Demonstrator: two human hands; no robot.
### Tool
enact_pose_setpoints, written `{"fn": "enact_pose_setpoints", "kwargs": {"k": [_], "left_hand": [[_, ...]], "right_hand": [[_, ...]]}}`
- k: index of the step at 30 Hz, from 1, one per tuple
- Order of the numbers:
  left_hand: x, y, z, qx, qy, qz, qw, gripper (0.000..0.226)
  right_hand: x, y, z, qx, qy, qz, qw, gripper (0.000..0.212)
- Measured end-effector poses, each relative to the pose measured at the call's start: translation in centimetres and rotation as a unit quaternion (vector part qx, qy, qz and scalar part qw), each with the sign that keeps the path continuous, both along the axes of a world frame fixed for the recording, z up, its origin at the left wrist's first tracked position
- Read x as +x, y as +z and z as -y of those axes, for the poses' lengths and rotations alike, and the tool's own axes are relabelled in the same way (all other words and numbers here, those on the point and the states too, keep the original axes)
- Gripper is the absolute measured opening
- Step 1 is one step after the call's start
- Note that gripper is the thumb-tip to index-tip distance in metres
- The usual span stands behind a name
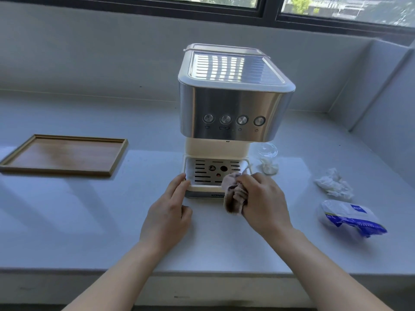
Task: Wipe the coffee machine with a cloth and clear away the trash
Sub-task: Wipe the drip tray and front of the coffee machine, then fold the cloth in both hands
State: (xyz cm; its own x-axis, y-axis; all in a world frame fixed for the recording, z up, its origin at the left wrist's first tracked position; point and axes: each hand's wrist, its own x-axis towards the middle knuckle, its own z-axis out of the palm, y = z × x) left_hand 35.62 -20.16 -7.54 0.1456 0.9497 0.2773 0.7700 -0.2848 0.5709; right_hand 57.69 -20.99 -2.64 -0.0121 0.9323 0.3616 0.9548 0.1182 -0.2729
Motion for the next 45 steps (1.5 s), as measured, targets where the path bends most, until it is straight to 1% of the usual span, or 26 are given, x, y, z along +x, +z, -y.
{"fn": "enact_pose_setpoints", "kwargs": {"k": [4,10,14,16,18,20,21,24,26,28,30,32,34,36,38,41,45], "left_hand": [[0.1,0.3,0.2,-0.011,-0.006,-0.009,1.0,0.064],[0.0,0.4,0.2,-0.024,-0.011,-0.027,0.999,0.07],[-0.8,0.3,0.8,-0.059,-0.026,-0.039,0.997,0.077],[-1.6,0.8,1.8,-0.079,-0.016,-0.033,0.996,0.077],[-2.4,2.0,3.2,-0.102,0.004,0.007,0.995,0.073],[-3.3,3.8,4.9,-0.132,-0.004,0.072,0.989,0.072],[-3.6,4.8,6.0,-0.148,-0.025,0.102,0.983,0.074],[-4.6,8.0,8.3,-0.176,-0.121,0.159,0.964,0.079],[-4.8,10.0,8.9,-0.197,-0.149,0.201,0.948,0.076],[-4.6,11.8,9.2,-0.212,-0.132,0.213,0.945,0.078],[-4.7,13.3,9.5,-0.225,-0.125,0.195,0.946,0.082],[-5.3,14.3,9.9,-0.241,-0.145,0.21,0.936,0.073],[-6.0,15.2,10.4,-0.249,-0.155,0.241,0.925,0.054],[-6.8,16.1,10.8,-0.246,-0.151,0.256,0.923,0.041],[-7.5,16.8,11.2,-0.249,-0.149,0.261,0.921,0.033],[-8.5,17.4,11.5,-0.255,-0.124,0.262,0.922,0.027],[-9.5,18.1,11.9,-0.244,-0.11,0.242,0.933,0.028]], "right_hand": [[-1.7,0.6,0.8,-0.001,0.039,-0.05,0.998,0.019],[-2.8,1.3,1.3,-0.017,0.051,-0.065,0.996,0.021],[-3.1,2.3,2.1,-0.024,0.056,-0.076,0.995,0.019],[-3.5,3.1,2.6,-0.033,0.062,-0.083,0.994,0.019],[-4.0,4.0,3.0,-0.045,0.078,-0.086,0.992,0.021],[-4.7,4.9,3.6,-0.062,0.091,-0.095,0.989,0.022],[-5.1,5.3,3.9,-0.072,0.097,-0.101,0.988,0.021],[-6.4,6.0,4.8,-0.093,0.12,-0.092,0.984,0.012],[-7.3,6.6,5.5,-0.101,0.141,-0.088,0.981,0.011],[-8.3,7.3,6.3,-0.102,0.166,-0.089,0.977,0.017],[-9.4,8.1,6.9,-0.098,0.195,-0.087,0.972,0.02],[-10.1,8.9,7.4,-0.089,0.219,-0.09,0.967,0.024],[-10.4,9.7,7.6,-0.093,0.234,-0.083,0.964,0.034],[-10.2,10.3,7.7,-0.099,0.257,-0.067,0.959,0.044],[-9.9,11.0,8.0,-0.11,0.281,-0.076,0.95,0.054],[-9.3,12.2,8.5,-0.185,0.282,-0.145,0.93,0.066],[-9.4,13.5,8.8,-0.266,0.297,-0.197,0.896,0.061]]}}
